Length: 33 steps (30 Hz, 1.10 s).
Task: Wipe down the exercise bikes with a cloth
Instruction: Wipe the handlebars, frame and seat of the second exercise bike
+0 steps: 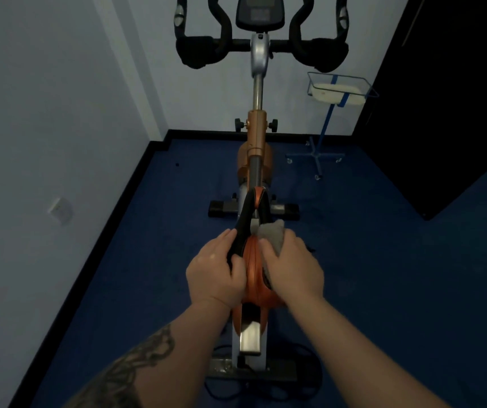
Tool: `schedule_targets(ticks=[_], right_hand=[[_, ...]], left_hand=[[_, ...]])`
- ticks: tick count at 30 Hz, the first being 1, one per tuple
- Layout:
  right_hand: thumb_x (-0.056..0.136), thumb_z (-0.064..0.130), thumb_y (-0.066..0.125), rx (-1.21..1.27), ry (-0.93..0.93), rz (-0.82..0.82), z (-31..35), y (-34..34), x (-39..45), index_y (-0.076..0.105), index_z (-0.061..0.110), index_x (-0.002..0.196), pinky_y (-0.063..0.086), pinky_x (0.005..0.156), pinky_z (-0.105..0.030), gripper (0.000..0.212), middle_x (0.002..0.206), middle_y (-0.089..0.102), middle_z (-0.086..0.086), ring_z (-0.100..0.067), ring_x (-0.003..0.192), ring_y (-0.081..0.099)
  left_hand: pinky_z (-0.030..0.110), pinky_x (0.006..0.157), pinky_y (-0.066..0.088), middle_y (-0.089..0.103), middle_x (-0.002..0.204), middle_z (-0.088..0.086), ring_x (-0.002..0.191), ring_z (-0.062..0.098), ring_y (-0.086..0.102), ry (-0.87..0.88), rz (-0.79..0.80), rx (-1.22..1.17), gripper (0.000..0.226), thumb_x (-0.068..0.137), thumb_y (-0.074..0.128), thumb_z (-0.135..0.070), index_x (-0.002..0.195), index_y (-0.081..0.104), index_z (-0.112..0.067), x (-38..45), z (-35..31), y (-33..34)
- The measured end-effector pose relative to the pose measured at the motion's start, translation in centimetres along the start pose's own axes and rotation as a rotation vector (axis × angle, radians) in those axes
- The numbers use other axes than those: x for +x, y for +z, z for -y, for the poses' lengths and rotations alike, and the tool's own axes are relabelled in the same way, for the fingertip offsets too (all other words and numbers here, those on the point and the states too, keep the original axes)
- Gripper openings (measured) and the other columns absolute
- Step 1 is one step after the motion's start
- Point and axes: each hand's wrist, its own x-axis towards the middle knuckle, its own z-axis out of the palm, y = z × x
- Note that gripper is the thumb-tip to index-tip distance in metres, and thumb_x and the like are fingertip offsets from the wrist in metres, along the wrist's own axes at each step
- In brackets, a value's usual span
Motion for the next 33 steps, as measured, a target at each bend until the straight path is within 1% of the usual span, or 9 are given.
schedule_targets(ticks=[4, 6, 9, 10, 13, 17, 25, 30, 33], right_hand=[[0.085, 0.067, 0.024, -0.071, -0.166, -0.135, -1.1, 0.8, -4.4, 0.024, 0.030, 0.144, 0.043, 0.076, -0.027, 0.071, 0.141, 0.034, 0.006, -0.014, 0.121, 0.040], [0.089, 0.065, 0.026, -0.149, -0.120, -0.047, -0.6, 0.3, -2.1, 0.025, 0.025, 0.143, 0.043, 0.073, -0.033, 0.067, 0.134, 0.040, 0.000, -0.020, 0.115, 0.046], [0.097, 0.056, 0.030, -0.179, 0.016, 0.189, 1.2, -0.4, 2.7, 0.034, 0.014, 0.139, 0.042, 0.080, -0.038, 0.060, 0.130, 0.050, -0.012, -0.030, 0.112, 0.053], [0.098, 0.054, 0.030, -0.180, 0.037, 0.194, 1.8, -0.4, 3.6, 0.036, 0.012, 0.137, 0.041, 0.079, -0.038, 0.058, 0.129, 0.052, -0.013, -0.031, 0.111, 0.054], [0.098, 0.051, 0.032, -0.204, -0.025, 0.048, 1.9, 0.1, 2.0, 0.038, 0.016, 0.133, 0.039, 0.073, -0.036, 0.050, 0.127, 0.052, -0.009, -0.027, 0.108, 0.054], [0.089, 0.059, 0.030, -0.163, -0.177, -0.141, 0.0, 1.0, -3.8, 0.021, 0.025, 0.147, 0.051, 0.087, -0.038, 0.067, 0.148, 0.031, 0.001, -0.019, 0.126, 0.038], [0.096, 0.054, 0.035, -0.066, -0.037, 0.024, 0.2, -0.1, 0.3, 0.037, 0.023, 0.138, 0.043, 0.082, -0.035, 0.052, 0.127, 0.052, -0.003, -0.022, 0.108, 0.054], [0.089, 0.061, 0.033, 0.166, -0.112, -0.151, -1.2, 0.8, -4.8, 0.027, 0.035, 0.145, 0.042, 0.083, -0.029, 0.062, 0.140, 0.035, 0.012, -0.008, 0.121, 0.041], [0.091, 0.063, 0.029, 0.048, -0.041, -0.030, -1.3, 0.2, -2.4, 0.031, 0.029, 0.142, 0.046, 0.082, -0.034, 0.061, 0.134, 0.043, 0.004, -0.015, 0.114, 0.050]], left_hand=[[0.022, 0.085, 0.041, 0.069, 0.117, 0.002, 0.104, 0.016, 0.065, 0.027, -0.013, 0.004, 0.058, 0.078, 0.034, -0.035, 0.121, 0.067, -0.015, 0.0, 0.0, 0.0], [0.021, 0.085, 0.040, 0.069, 0.118, 0.002, 0.105, 0.017, 0.065, 0.006, 0.002, 0.009, 0.054, 0.080, 0.038, -0.031, 0.122, 0.067, -0.015, 0.1, 0.1, 0.0], [0.021, 0.087, 0.039, 0.068, 0.120, 0.001, 0.108, 0.017, 0.063, -0.019, 0.010, 0.012, 0.050, 0.078, 0.046, -0.024, 0.122, 0.067, -0.016, 0.0, 0.1, 0.0], [0.021, 0.088, 0.039, 0.068, 0.121, 0.001, 0.109, 0.018, 0.063, -0.016, 0.015, 0.011, 0.050, 0.078, 0.046, -0.024, 0.122, 0.067, -0.016, -0.1, 0.1, 0.0], [0.022, 0.088, 0.040, 0.068, 0.120, 0.002, 0.108, 0.017, 0.063, 0.001, 0.011, 0.012, 0.053, 0.079, 0.040, -0.030, 0.123, 0.066, -0.016, 0.0, 0.1, -0.1], [0.021, 0.087, 0.040, 0.069, 0.118, 0.001, 0.106, 0.016, 0.065, 0.033, -0.002, 0.014, 0.058, 0.078, 0.035, -0.035, 0.121, 0.067, -0.015, 0.1, 0.1, 0.0], [0.021, 0.087, 0.039, 0.068, 0.119, 0.000, 0.107, 0.017, 0.064, 0.010, 0.002, -0.004, 0.054, 0.078, 0.038, -0.032, 0.122, 0.067, -0.017, 0.0, 0.1, -0.1], [0.023, 0.087, 0.040, 0.068, 0.120, 0.001, 0.108, 0.017, 0.064, 0.013, 0.011, 0.004, 0.049, 0.079, 0.046, -0.025, 0.122, 0.067, -0.016, 0.0, 0.3, 0.0], [0.022, 0.088, 0.040, 0.068, 0.120, 0.001, 0.109, 0.017, 0.064, 0.007, 0.016, 0.000, 0.052, 0.078, 0.043, -0.028, 0.122, 0.067, -0.016, 0.1, 0.2, 0.0]])
